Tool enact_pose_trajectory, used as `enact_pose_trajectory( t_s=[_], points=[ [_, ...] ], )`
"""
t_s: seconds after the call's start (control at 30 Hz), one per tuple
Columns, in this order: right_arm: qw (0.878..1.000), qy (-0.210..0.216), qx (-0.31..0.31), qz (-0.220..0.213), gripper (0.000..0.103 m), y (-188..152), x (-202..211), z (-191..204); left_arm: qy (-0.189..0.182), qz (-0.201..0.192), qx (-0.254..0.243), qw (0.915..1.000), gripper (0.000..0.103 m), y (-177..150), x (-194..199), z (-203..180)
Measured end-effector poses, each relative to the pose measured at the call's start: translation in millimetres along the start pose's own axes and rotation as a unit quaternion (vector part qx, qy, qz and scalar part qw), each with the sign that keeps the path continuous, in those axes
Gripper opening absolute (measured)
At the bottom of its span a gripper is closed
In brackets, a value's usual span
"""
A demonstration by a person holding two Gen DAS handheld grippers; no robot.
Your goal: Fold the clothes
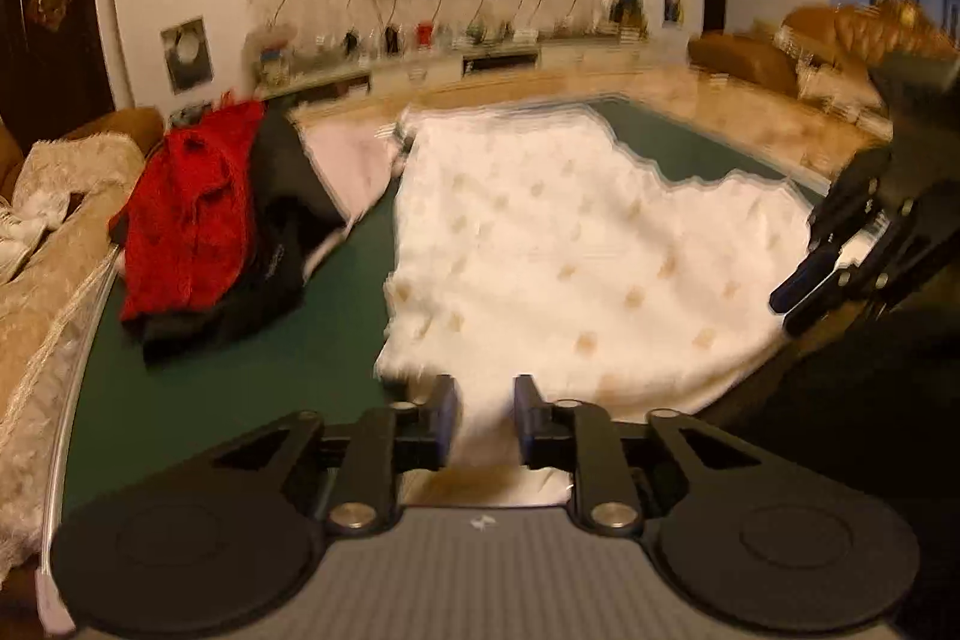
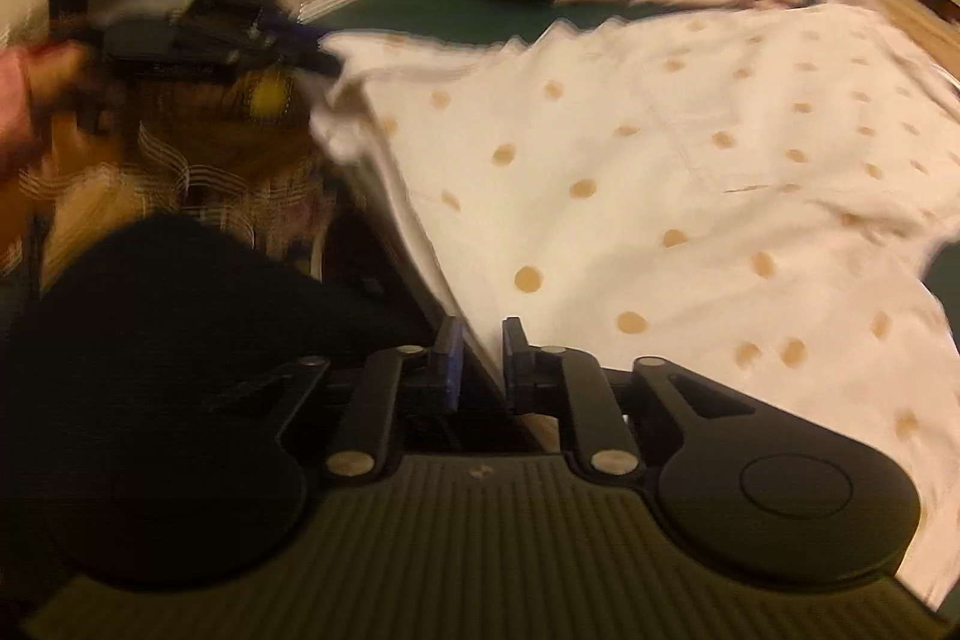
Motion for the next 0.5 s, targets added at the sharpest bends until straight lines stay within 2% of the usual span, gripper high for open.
enact_pose_trajectory(
  t_s=[0.07,0.17,0.23,0.27,0.33,0.4,0.5],
  points=[
    [0.997,-0.049,-0.054,-0.037,0.031,-8.2,27.3,-16.2,-0.011,-0.016,0.010,0.9998,0.033,11.2,-5.9,-7.0],
    [0.979,-0.121,-0.134,-0.092,0.038,-21.4,69.3,-41.3,-0.026,-0.018,0.029,0.9991,0.035,19.0,-28.5,-20.2],
    [0.947,-0.186,-0.238,-0.104,0.038,-45.1,95.1,-74.7,-0.033,0.010,0.015,0.9993,0.035,13.6,-57.0,-35.6],
    [0.926,-0.218,-0.289,-0.110,0.038,-57.4,108.2,-91.3,-0.037,0.025,0.002,0.9990,0.035,8.6,-70.0,-44.6],
    [0.878,-0.251,-0.388,-0.129,0.038,-84.5,129.5,-118.3,-0.054,0.052,-0.011,0.9971,0.035,-2.7,-88.6,-59.9],
    [0.850,-0.258,-0.438,-0.141,0.038,-100.6,138.5,-131.6,-0.065,0.068,-0.010,0.9956,0.035,-11.3,-100.1,-68.1],
    [0.824,-0.230,-0.490,-0.167,0.038,-109.0,136.8,-138.9,-0.066,0.078,-0.001,0.9948,0.035,-20.9,-105.3,-70.1]
  ],
)
Point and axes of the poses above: each gripper's, at about its wrist camera, not at the fingertips, and x roughly against the way its jaws point, z to its left, y to its top, the point moved 5 cm from there along -x, roughly the way its jaws point, and after that the axes turned 14 degrees about -z, right-handed, at the moved point
